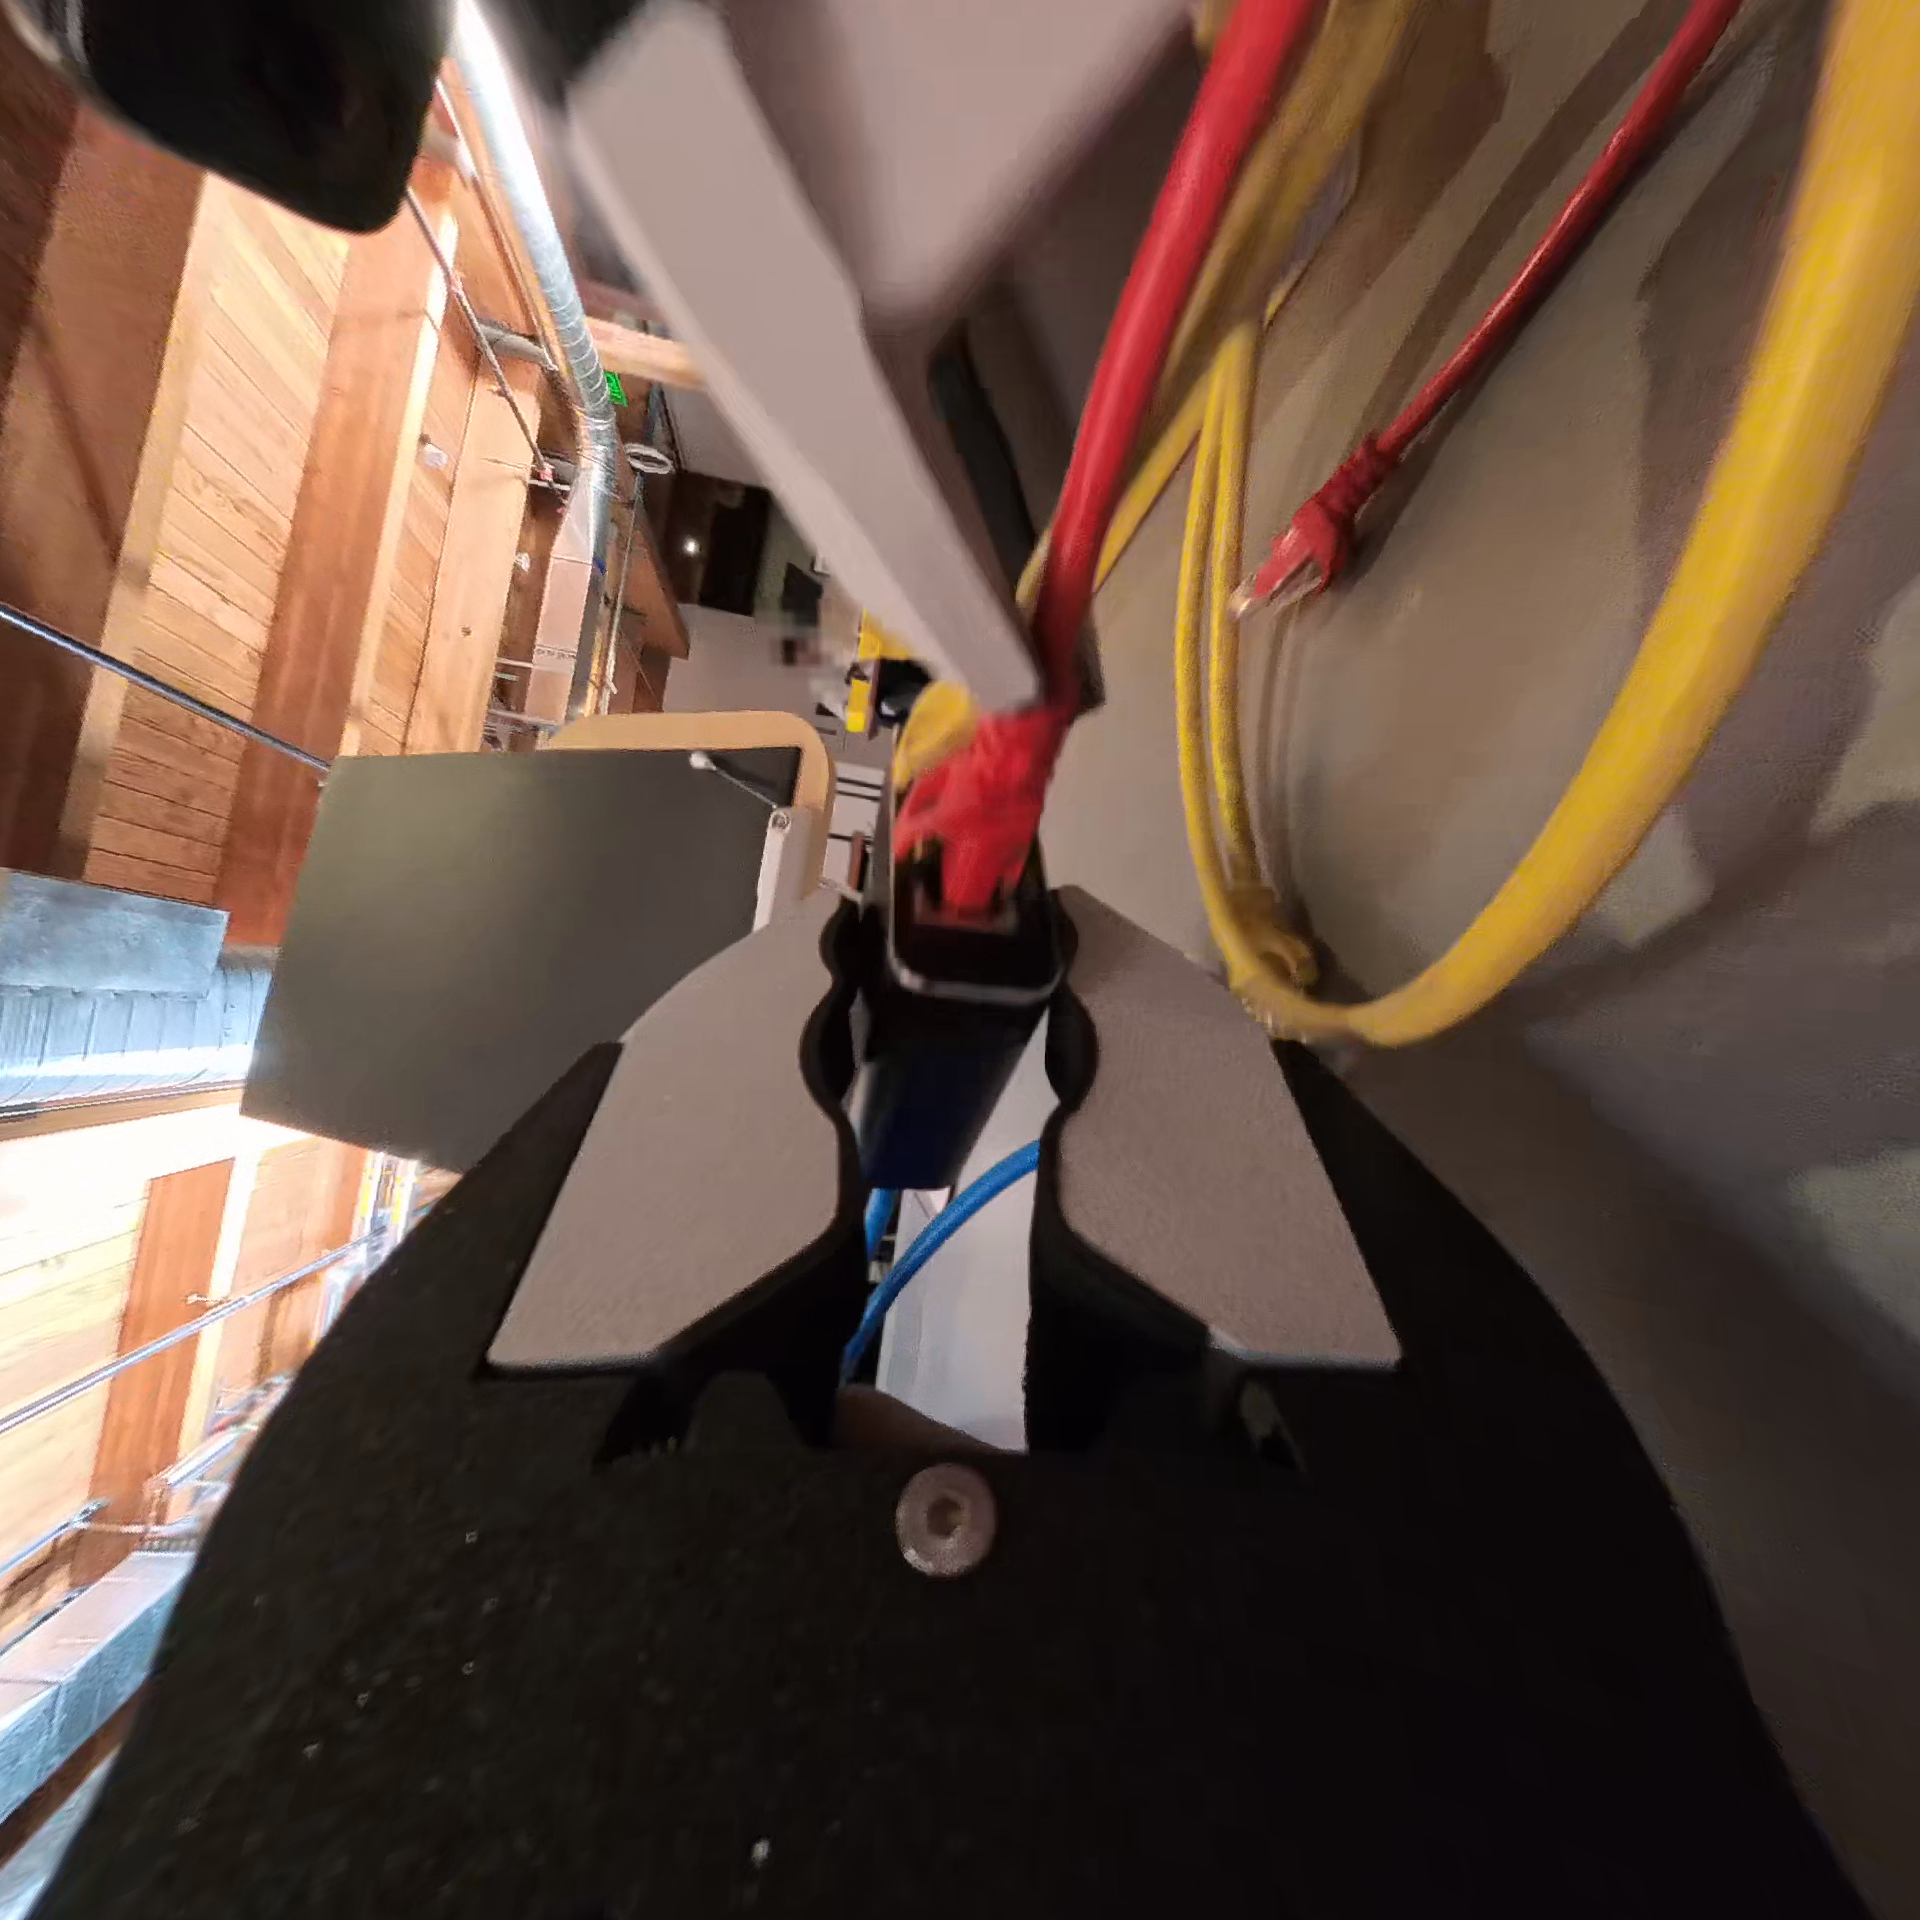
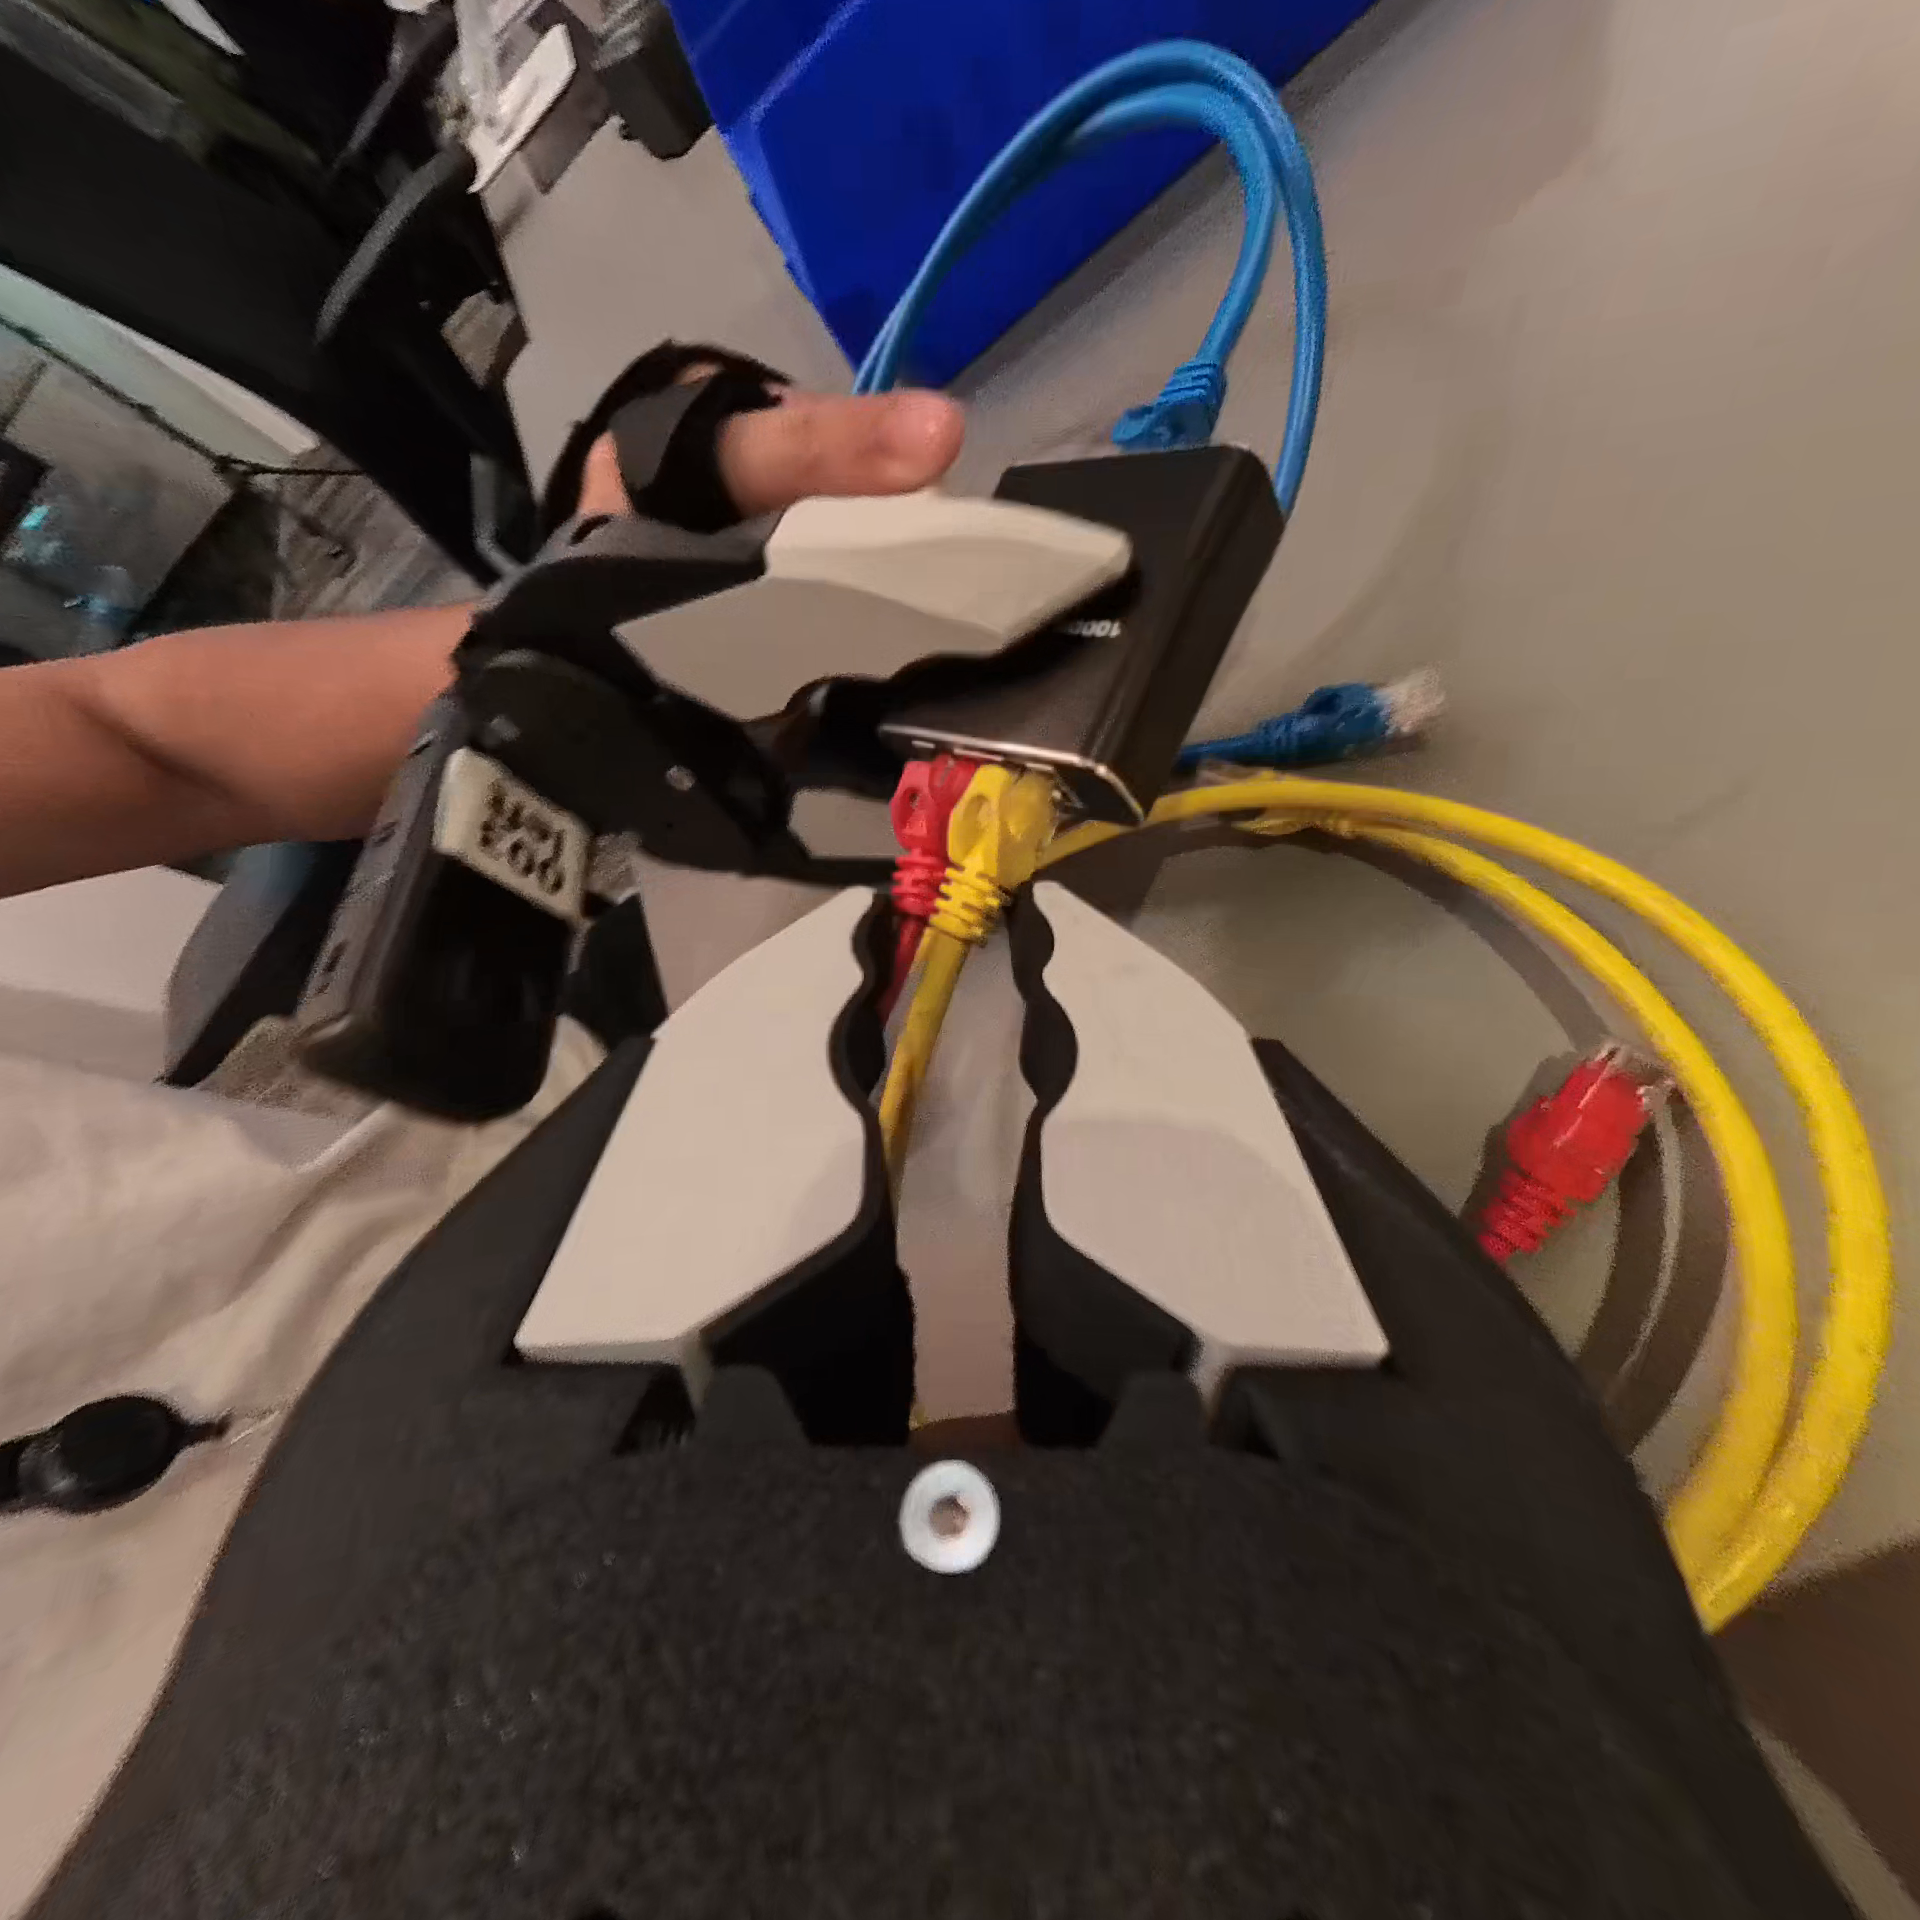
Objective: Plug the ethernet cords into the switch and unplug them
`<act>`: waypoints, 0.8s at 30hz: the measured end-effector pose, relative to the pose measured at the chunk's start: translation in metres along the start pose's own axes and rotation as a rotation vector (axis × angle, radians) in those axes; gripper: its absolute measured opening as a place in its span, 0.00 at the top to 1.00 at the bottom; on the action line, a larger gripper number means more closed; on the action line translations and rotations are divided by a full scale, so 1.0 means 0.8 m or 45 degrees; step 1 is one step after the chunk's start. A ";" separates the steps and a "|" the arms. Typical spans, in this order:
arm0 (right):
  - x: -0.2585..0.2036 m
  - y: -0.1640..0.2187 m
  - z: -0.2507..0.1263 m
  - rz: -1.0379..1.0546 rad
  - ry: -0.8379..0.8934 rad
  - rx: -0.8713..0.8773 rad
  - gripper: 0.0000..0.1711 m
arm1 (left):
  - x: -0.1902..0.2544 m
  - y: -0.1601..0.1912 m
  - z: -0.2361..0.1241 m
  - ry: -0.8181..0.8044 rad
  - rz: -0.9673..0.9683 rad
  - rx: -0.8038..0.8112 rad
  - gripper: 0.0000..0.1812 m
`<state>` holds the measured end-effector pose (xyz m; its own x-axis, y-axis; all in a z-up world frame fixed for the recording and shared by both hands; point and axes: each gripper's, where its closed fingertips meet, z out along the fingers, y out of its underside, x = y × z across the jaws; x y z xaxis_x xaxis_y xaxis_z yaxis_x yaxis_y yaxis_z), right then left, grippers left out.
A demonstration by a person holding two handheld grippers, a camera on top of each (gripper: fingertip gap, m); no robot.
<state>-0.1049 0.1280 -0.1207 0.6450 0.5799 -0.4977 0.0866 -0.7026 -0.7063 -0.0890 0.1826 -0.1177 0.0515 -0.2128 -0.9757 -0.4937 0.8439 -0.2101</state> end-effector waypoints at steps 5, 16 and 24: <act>-0.018 0.018 -0.004 0.024 -0.191 -0.112 0.87 | 0.008 0.011 -0.005 0.034 0.094 0.044 0.85; -0.013 0.006 -0.006 0.187 -0.245 -0.085 0.88 | 0.003 -0.002 -0.014 -0.040 0.173 0.095 0.85; 0.001 -0.012 -0.004 0.226 -0.136 0.060 0.91 | -0.003 0.004 -0.007 -0.032 0.215 -0.081 0.85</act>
<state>-0.1027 0.1340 -0.1131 0.5626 0.4909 -0.6652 -0.0585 -0.7790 -0.6243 -0.0960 0.1832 -0.1157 -0.0154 -0.0578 -0.9982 -0.5509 0.8336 -0.0398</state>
